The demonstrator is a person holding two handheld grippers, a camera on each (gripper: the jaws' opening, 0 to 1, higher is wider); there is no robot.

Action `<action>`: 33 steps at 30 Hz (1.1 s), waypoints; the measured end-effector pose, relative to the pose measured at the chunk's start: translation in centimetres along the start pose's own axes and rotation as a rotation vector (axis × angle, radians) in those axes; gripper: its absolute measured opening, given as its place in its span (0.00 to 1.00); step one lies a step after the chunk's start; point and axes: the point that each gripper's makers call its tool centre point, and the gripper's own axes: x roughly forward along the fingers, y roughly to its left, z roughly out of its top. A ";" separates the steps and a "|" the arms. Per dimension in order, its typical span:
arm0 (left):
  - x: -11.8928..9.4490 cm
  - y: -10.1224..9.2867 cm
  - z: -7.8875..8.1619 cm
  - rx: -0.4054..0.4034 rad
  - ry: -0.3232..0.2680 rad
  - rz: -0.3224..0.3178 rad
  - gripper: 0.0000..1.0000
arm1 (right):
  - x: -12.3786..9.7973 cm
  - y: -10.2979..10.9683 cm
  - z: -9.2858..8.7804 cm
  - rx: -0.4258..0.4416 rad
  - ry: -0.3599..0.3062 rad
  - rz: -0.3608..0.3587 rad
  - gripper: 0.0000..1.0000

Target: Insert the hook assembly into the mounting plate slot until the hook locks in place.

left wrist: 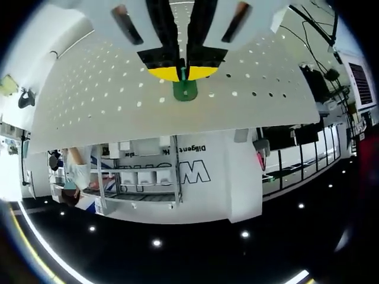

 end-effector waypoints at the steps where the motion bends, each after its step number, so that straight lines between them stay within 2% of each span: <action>1: 0.0 0.0 0.0 0.030 -0.002 -0.005 0.04 | 0.0 0.0 0.0 0.003 0.001 0.000 0.62; 3: 0.0 -0.1 0.0 0.033 -0.007 -0.010 0.04 | 0.0 0.0 0.1 -0.001 -0.004 0.001 0.62; 6: 0.0 -0.1 -0.1 -0.055 -0.004 -0.028 0.05 | 0.0 0.0 0.2 -0.002 -0.006 0.002 0.62; 9: -0.1 -0.1 -0.3 -0.020 0.000 -0.037 0.04 | 0.1 0.0 0.2 -0.001 -0.006 0.002 0.62; 13: -0.3 -0.2 -0.4 -0.029 -0.008 -0.043 0.05 | 0.1 0.1 0.2 -0.003 -0.001 0.006 0.62; 19: -0.5 -0.4 -1.0 -0.022 -0.003 -0.061 0.12 | 0.3 0.3 0.2 -0.009 0.000 0.013 0.62; 28: -1.1 -0.3 -2.4 -0.023 0.016 -0.069 0.13 | 0.3 0.4 0.2 -0.007 -0.002 0.016 0.62; 33: -1.9 -0.4 -3.9 -0.038 0.034 -0.070 0.13 | 0.5 0.4 0.2 -0.007 -0.002 0.021 0.62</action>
